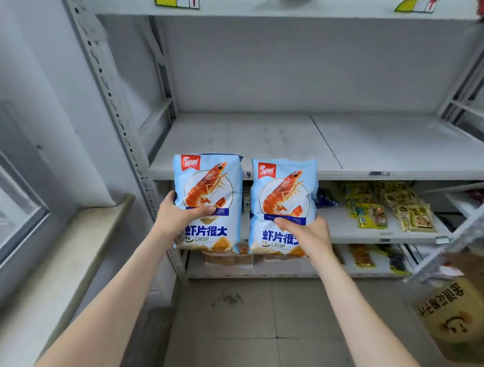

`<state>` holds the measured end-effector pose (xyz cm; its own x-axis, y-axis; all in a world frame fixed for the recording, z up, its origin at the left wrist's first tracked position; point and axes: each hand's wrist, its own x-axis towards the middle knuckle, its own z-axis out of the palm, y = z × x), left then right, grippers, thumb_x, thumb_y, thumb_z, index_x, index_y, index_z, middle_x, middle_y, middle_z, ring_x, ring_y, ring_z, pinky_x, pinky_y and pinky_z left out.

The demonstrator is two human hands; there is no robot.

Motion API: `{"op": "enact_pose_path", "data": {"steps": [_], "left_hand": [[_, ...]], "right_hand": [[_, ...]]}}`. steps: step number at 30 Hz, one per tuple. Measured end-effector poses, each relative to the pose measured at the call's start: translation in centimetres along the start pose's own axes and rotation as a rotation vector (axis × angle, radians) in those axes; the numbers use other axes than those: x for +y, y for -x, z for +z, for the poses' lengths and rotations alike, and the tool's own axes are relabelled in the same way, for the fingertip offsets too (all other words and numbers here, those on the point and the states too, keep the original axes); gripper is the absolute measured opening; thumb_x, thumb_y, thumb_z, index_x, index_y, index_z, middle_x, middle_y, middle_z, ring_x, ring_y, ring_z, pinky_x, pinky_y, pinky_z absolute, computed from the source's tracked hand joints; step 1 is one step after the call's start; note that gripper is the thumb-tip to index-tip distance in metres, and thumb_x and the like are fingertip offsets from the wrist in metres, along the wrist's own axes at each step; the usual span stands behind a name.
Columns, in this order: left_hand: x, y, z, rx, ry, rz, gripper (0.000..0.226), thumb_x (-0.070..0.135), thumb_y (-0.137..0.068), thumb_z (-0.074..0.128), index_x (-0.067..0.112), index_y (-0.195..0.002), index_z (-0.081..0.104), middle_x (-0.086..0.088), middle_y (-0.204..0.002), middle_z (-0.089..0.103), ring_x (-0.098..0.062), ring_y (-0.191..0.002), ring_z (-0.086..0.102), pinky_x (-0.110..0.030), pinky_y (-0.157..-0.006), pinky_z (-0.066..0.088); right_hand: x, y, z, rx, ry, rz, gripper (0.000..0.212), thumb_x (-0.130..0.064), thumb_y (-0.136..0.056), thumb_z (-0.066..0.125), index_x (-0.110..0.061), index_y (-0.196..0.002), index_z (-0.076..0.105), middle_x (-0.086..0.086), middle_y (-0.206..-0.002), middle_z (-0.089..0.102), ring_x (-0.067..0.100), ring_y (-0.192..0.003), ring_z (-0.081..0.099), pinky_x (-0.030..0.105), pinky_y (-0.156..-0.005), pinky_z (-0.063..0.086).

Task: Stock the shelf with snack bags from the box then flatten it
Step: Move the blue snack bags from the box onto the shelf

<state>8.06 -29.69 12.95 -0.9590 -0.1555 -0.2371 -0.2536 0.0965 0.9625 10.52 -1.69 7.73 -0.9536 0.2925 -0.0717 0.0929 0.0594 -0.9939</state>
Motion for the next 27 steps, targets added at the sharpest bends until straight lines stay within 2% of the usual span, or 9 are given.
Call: {"op": "enact_pose_path", "data": {"steps": [2, 5, 10, 14, 16, 21, 27], "left_hand": [[0.9, -1.6, -0.3, 0.009, 0.018, 0.001, 0.072, 0.018, -0.062, 0.091, 0.018, -0.119, 0.048, -0.005, -0.099, 0.072, -0.017, -0.065, 0.074, -0.027, -0.049, 0.056], [2.3, -4.9, -0.7, 0.01, 0.036, 0.0, 0.074, 0.019, -0.061, 0.091, 0.02, -0.12, 0.047, -0.005, -0.099, 0.072, -0.018, -0.067, 0.074, -0.029, -0.052, 0.057], [4.3, -12.0, -0.4, -0.006, 0.084, 0.009, 0.075, 0.016, -0.05, 0.095, 0.019, -0.111, 0.052, -0.011, -0.102, 0.074, -0.028, -0.078, 0.075, -0.045, -0.07, 0.062], [6.0, -18.1, -0.2, -0.008, 0.062, 0.037, 0.065, 0.013, -0.061, 0.091, 0.017, -0.113, 0.052, -0.008, -0.095, 0.074, -0.019, -0.066, 0.074, -0.028, -0.051, 0.057], [6.7, -21.7, -0.6, 0.007, 0.054, 0.038, 0.066, 0.016, -0.061, 0.092, 0.017, -0.113, 0.052, -0.007, -0.095, 0.074, -0.019, -0.067, 0.075, -0.028, -0.052, 0.058], [8.4, -30.8, -1.8, 0.019, 0.043, 0.08, 0.065, 0.017, -0.061, 0.092, 0.019, -0.114, 0.054, -0.002, -0.093, 0.073, -0.013, -0.063, 0.073, -0.024, -0.047, 0.054], [9.0, -40.7, -1.5, -0.005, 0.093, 0.105, 0.061, 0.015, -0.058, 0.093, 0.02, -0.108, 0.059, -0.004, -0.094, 0.076, -0.022, -0.075, 0.075, -0.037, -0.059, 0.061]], "right_hand": [[-0.9, -1.6, 1.2, -0.007, -0.005, -0.014, 0.061, -0.022, -0.062, 0.092, -0.019, -0.115, 0.063, -0.005, -0.104, 0.073, 0.013, -0.098, 0.069, 0.031, -0.08, 0.056], [-2.2, -4.6, 2.8, -0.02, -0.009, -0.036, 0.058, -0.021, -0.062, 0.092, -0.021, -0.113, 0.064, -0.004, -0.104, 0.073, 0.012, -0.097, 0.069, 0.033, -0.082, 0.057], [-3.6, -11.5, 5.6, -0.025, 0.028, -0.069, 0.04, -0.02, -0.064, 0.091, -0.025, -0.096, 0.067, -0.01, -0.094, 0.073, 0.012, -0.094, 0.069, 0.033, -0.084, 0.056], [-4.5, -17.8, 9.3, -0.048, 0.008, -0.085, 0.046, -0.019, -0.063, 0.091, -0.025, -0.101, 0.066, -0.007, -0.098, 0.074, 0.014, -0.094, 0.07, 0.034, -0.084, 0.057], [-4.9, -21.0, 11.4, -0.047, -0.01, -0.095, 0.043, -0.017, -0.062, 0.091, -0.025, -0.097, 0.066, -0.006, -0.097, 0.074, 0.014, -0.094, 0.071, 0.033, -0.083, 0.058], [-5.7, -29.1, 16.4, -0.025, -0.025, -0.12, 0.047, -0.022, -0.057, 0.093, -0.026, -0.096, 0.068, -0.005, -0.097, 0.076, 0.015, -0.093, 0.071, 0.043, -0.088, 0.058], [-5.5, -37.0, 21.4, 0.019, -0.106, -0.153, 0.043, -0.016, -0.061, 0.092, -0.026, -0.094, 0.067, -0.004, -0.097, 0.075, 0.017, -0.095, 0.071, 0.04, -0.087, 0.058]]}}
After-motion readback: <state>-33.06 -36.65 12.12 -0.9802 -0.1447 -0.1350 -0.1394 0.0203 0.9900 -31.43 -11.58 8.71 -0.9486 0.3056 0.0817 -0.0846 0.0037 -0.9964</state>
